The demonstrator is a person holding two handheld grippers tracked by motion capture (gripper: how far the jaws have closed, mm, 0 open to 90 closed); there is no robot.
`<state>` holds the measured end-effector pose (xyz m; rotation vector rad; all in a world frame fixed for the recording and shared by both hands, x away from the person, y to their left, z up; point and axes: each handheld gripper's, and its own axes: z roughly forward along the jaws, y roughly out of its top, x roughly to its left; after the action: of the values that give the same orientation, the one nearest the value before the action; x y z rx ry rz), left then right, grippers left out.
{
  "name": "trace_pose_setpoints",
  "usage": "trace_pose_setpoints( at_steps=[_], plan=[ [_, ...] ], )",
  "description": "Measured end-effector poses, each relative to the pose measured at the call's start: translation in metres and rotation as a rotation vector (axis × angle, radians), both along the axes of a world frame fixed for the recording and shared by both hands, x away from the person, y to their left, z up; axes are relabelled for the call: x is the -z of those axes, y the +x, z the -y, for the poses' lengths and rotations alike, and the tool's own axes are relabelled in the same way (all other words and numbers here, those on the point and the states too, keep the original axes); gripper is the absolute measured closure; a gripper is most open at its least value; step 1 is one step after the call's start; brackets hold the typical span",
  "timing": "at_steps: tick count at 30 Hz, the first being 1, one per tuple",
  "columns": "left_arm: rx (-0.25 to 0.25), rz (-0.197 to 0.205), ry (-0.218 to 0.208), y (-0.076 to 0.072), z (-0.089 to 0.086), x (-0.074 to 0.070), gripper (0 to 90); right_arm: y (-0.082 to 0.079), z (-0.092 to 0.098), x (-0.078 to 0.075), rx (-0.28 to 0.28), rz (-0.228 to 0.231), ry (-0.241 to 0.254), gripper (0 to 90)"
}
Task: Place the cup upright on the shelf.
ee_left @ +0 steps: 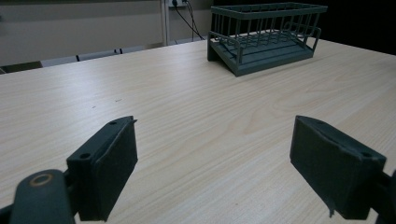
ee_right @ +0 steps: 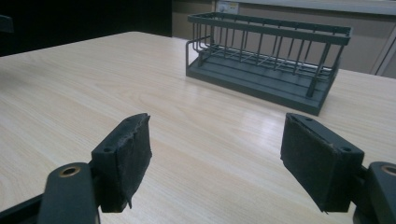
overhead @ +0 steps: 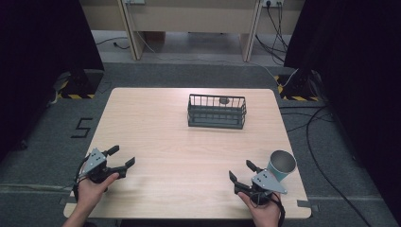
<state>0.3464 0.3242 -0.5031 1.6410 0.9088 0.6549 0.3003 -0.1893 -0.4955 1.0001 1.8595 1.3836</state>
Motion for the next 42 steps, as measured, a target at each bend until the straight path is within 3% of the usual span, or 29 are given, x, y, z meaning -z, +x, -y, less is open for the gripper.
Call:
trace_pose_setpoints(
  at_steps=[8, 9, 12, 17, 31, 37, 42],
  plan=[
    [-0.011, 0.0, -0.006, 0.0, -0.002, 0.0, 14.4, -0.022, 0.019, 0.0, 0.056, -0.034, -0.01, 28.7],
    [-0.01, 0.001, -0.007, 0.0, -0.001, 0.0, 14.3, -0.03, 0.027, 0.002, 0.084, -0.046, -0.011, 28.6],
    [-0.006, 0.002, -0.002, 0.0, 0.0, 0.0, 14.4, -0.036, 0.034, 0.004, 0.109, -0.047, -0.005, 28.3],
    [-0.006, 0.004, 0.0, 0.0, 0.001, 0.0, 14.4, -0.045, 0.056, 0.004, 0.197, -0.045, 0.018, 26.5],
    [-0.006, 0.004, -0.004, 0.0, 0.0, 0.0, 14.5, -0.052, 0.076, 0.006, 0.334, -0.073, 0.017, 26.0],
    [-0.004, 0.005, -0.005, 0.0, 0.0, -0.001, 14.5, -0.047, 0.084, 0.007, 0.385, -0.067, 0.027, 15.7],
    [-0.004, 0.005, -0.005, 0.0, 0.0, -0.001, 14.5, -0.036, 0.092, 0.009, 0.396, -0.082, 0.066, 14.7]
  ],
)
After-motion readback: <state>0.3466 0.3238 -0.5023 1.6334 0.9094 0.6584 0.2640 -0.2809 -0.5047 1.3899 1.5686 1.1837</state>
